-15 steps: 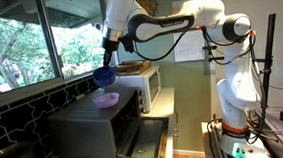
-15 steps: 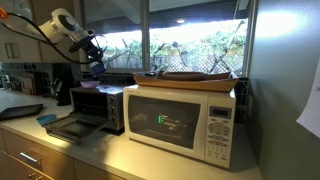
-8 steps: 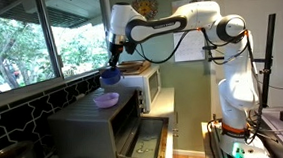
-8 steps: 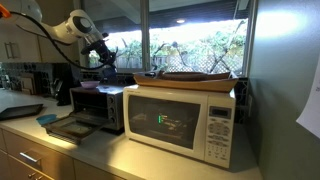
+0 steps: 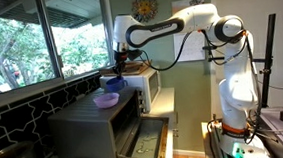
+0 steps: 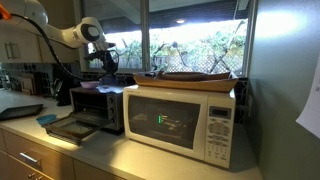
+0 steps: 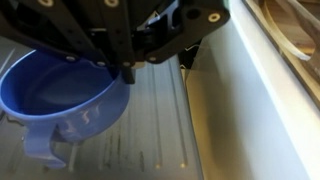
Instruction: Pour the water from the blue cup to the pink bowl then put the bowl into the oven
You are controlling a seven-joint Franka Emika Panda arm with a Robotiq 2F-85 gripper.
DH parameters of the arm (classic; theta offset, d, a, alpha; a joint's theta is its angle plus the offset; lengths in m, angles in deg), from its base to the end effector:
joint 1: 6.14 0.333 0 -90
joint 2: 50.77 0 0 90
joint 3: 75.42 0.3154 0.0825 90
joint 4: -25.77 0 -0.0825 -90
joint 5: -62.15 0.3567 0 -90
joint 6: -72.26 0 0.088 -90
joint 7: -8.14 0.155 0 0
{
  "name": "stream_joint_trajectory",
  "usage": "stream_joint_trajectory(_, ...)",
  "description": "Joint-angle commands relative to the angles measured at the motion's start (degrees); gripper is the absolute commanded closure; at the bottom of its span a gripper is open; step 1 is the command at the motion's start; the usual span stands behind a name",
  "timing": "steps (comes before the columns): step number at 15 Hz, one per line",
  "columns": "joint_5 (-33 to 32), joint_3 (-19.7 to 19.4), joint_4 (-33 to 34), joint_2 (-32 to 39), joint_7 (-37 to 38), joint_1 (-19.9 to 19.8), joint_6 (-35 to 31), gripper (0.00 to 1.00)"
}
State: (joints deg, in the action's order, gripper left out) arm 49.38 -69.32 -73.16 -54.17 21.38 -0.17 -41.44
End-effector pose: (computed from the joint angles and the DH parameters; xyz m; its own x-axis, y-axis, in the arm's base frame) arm 0.5512 0.0953 0.5832 0.9366 0.0623 0.3448 0.0101 -0.9885 0.1512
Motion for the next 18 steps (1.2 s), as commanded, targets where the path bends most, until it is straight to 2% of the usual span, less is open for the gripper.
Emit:
stream_joint_trajectory(1,2.69,-0.55,-4.29,-2.16,4.51,-0.9,-2.03,0.99)
stream_joint_trajectory(10,2.06,-1.27,-8.43,-2.66,13.61,-2.47,-6.71,0.99)
stream_joint_trajectory(11,2.08,-1.27,-8.57,-2.79,13.93,-2.55,-6.86,0.96)
stream_joint_trajectory(12,1.94,-1.24,-8.55,-2.94,14.45,-2.66,-6.81,0.7)
stream_joint_trajectory(13,1.8,-1.22,-8.33,-3.18,14.82,-2.75,-6.68,0.69)
stream_joint_trajectory(18,2.02,-0.81,-6.7,-5.13,15.61,-2.89,-5.08,0.34)
